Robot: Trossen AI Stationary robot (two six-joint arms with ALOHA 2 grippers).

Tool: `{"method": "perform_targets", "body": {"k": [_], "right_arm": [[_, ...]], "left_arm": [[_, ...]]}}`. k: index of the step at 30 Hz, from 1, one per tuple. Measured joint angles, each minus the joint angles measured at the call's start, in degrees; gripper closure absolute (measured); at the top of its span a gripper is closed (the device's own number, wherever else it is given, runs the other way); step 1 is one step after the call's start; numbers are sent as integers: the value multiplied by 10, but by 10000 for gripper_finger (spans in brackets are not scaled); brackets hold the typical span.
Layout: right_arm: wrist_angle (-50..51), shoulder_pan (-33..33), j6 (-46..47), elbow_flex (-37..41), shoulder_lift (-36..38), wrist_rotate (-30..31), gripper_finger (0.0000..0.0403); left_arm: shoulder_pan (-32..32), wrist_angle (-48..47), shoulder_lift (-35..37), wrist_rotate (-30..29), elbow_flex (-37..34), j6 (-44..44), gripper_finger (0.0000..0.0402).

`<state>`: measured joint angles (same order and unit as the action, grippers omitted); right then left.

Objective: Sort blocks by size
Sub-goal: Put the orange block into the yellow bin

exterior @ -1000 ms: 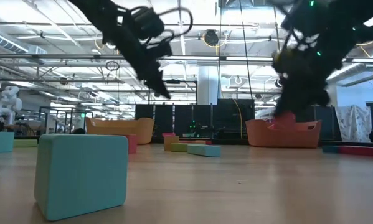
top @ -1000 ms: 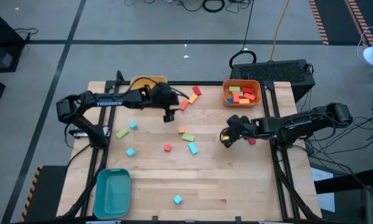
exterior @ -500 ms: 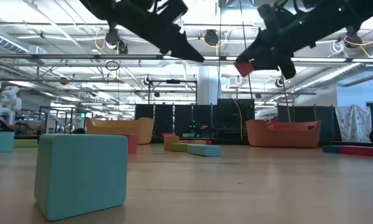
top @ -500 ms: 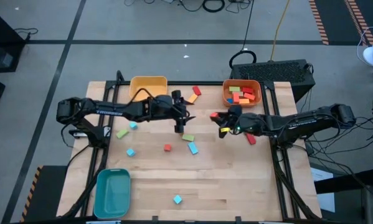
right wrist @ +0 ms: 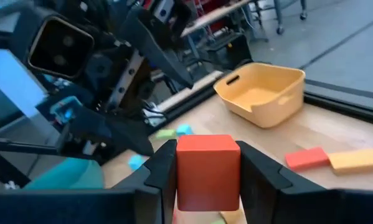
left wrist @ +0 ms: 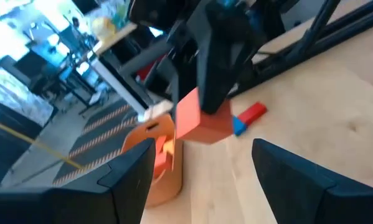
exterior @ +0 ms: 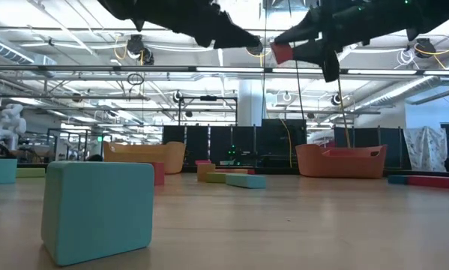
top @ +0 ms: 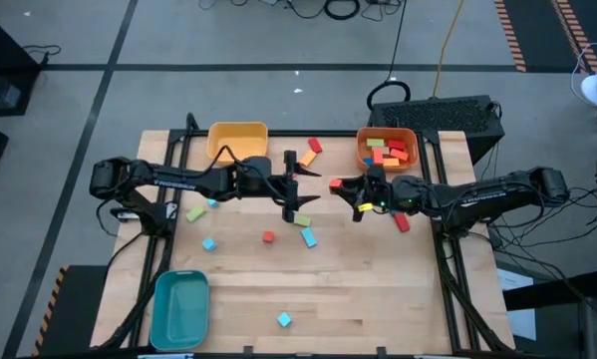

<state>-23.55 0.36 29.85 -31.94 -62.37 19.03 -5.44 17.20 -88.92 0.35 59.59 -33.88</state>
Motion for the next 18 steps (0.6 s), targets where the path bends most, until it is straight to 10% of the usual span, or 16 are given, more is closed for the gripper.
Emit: {"method": "perform_targets", "body": {"k": [18], "right_arm": [[-58,-16,-8,0,0,-42,288]], "left_arm": [[3,194,-75,9,0,-40,132]]}}
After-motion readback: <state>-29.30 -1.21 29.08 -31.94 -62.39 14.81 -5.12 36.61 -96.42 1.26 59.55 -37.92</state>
